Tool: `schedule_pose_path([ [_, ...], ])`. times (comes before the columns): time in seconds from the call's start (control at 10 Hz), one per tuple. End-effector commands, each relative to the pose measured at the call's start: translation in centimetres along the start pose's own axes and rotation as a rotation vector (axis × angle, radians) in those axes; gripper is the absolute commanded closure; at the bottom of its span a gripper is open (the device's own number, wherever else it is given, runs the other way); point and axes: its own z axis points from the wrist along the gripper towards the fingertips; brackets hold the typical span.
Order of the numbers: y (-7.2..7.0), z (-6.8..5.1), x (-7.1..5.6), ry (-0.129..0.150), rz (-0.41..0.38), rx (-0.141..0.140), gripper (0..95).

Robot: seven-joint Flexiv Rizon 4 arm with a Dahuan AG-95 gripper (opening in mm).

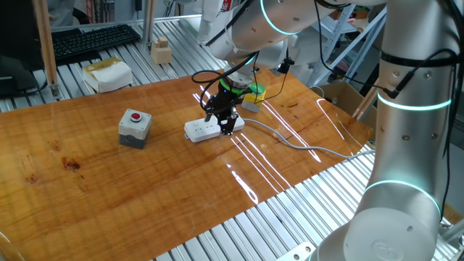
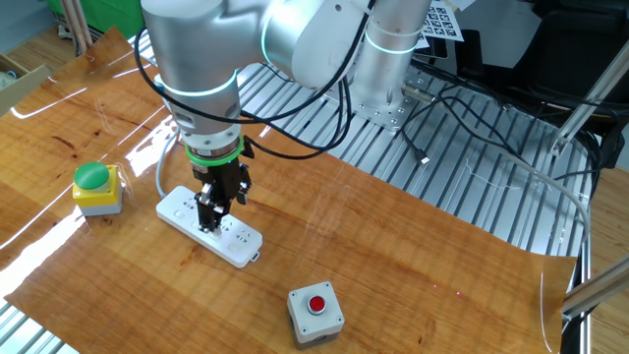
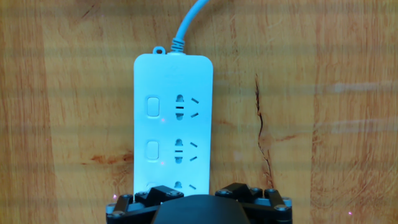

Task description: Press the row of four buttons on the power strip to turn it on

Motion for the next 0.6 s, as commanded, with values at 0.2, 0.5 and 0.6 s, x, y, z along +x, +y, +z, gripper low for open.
schedule_pose_path([
  [0.2,0.1,0.9,0.0,0.005,-0.002,-0.003,19.0],
  [0.5,0.0,0.1,0.2,0.005,0.001,0.020,19.0],
  [0.6,0.0,-0.4,0.5,0.006,0.006,0.031,0.0],
])
